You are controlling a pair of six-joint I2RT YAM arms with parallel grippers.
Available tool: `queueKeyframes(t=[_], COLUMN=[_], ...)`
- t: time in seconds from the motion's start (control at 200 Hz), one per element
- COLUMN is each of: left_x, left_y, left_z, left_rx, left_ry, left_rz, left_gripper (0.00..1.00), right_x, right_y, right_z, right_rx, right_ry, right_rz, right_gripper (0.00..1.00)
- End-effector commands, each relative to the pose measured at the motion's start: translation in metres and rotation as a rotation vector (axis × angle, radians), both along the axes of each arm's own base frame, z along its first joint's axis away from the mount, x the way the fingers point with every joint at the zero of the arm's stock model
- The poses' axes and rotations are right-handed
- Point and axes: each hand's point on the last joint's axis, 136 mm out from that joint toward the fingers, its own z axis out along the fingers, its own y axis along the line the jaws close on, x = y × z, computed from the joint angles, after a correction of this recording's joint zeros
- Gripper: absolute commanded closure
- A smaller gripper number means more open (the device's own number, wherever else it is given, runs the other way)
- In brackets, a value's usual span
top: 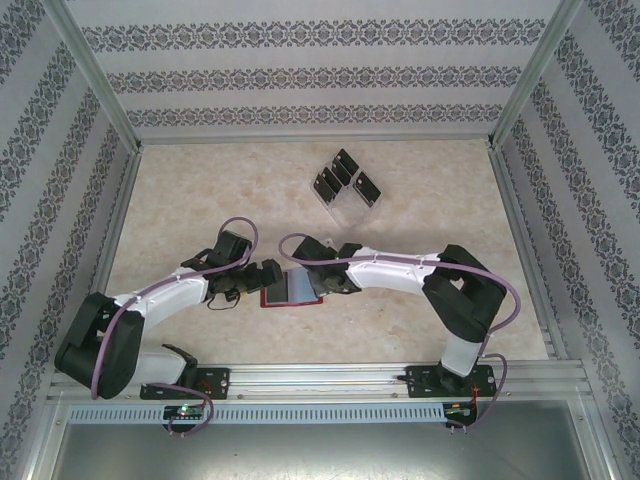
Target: Put the credit cards into the card holder
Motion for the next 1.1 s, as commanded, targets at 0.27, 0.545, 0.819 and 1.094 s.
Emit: queueKeyframes(t=[0.27, 0.545, 0.819, 1.094], left_x=[0.022, 0.027, 0.031, 0.031], left_y=[-0.027, -0.051, -0.064, -0.078], left_z=[0.011, 0.024, 0.028, 0.040], left_rx=[-0.128, -0.175, -0.180, -0.192], left_ry=[-0.059, -0.098, -0.112, -0.137], left_rz=[-0.048, -0.077, -0.092, -0.102], left_gripper=[0.00, 0.00, 0.00, 0.00], right_x=[0.001, 0.001, 0.001, 0.002], right_y=[-0.003, 0.000, 0.005, 0.004], right_z=[-0.009, -0.013, -0.013, -0.011], right_rx=[0.119, 0.168, 0.200, 0.202], right_ry=[0.052, 0.070, 0.080, 0.079], right_rz=[-0.054, -0.065, -0.067, -0.067], right_gripper=[0.99, 1.00, 1.00, 1.00])
